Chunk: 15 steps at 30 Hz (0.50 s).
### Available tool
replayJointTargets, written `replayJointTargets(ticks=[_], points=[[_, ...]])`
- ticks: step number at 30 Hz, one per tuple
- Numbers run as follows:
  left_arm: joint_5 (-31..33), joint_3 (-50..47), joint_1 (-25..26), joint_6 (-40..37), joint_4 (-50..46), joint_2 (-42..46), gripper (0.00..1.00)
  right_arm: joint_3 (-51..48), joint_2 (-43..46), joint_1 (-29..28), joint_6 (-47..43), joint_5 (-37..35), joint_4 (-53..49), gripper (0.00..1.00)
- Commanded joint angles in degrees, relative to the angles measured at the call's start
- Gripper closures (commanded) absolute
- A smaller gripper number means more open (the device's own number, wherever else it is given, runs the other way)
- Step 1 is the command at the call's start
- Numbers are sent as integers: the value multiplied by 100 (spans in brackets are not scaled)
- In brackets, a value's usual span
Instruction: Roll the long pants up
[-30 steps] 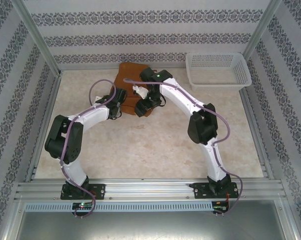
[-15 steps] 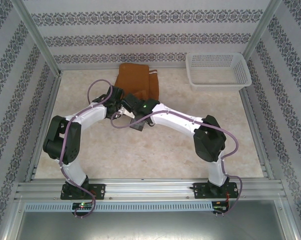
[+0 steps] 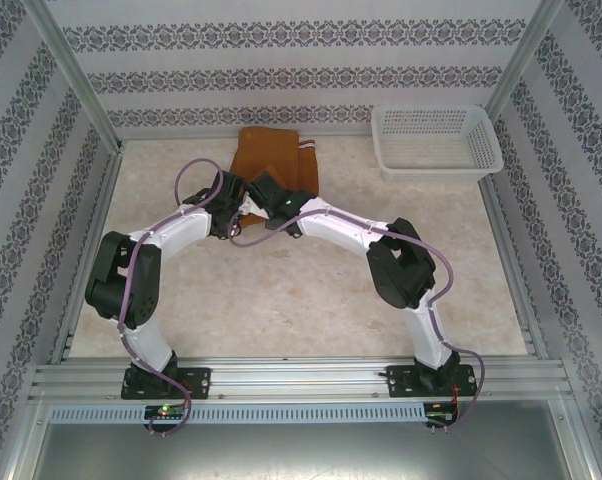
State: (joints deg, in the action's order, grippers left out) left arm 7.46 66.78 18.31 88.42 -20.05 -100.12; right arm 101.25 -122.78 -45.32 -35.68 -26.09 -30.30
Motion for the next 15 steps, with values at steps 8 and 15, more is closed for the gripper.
replayJointTargets(ticks=[8, 15], points=[[-205, 477, -140, -548, -60, 130, 96, -252, 431, 315, 1397, 1230, -1478, 100], [-200, 1266, -258, -957, -394, -111, 0, -131, 716, 448, 2244, 2470, -2427, 100]])
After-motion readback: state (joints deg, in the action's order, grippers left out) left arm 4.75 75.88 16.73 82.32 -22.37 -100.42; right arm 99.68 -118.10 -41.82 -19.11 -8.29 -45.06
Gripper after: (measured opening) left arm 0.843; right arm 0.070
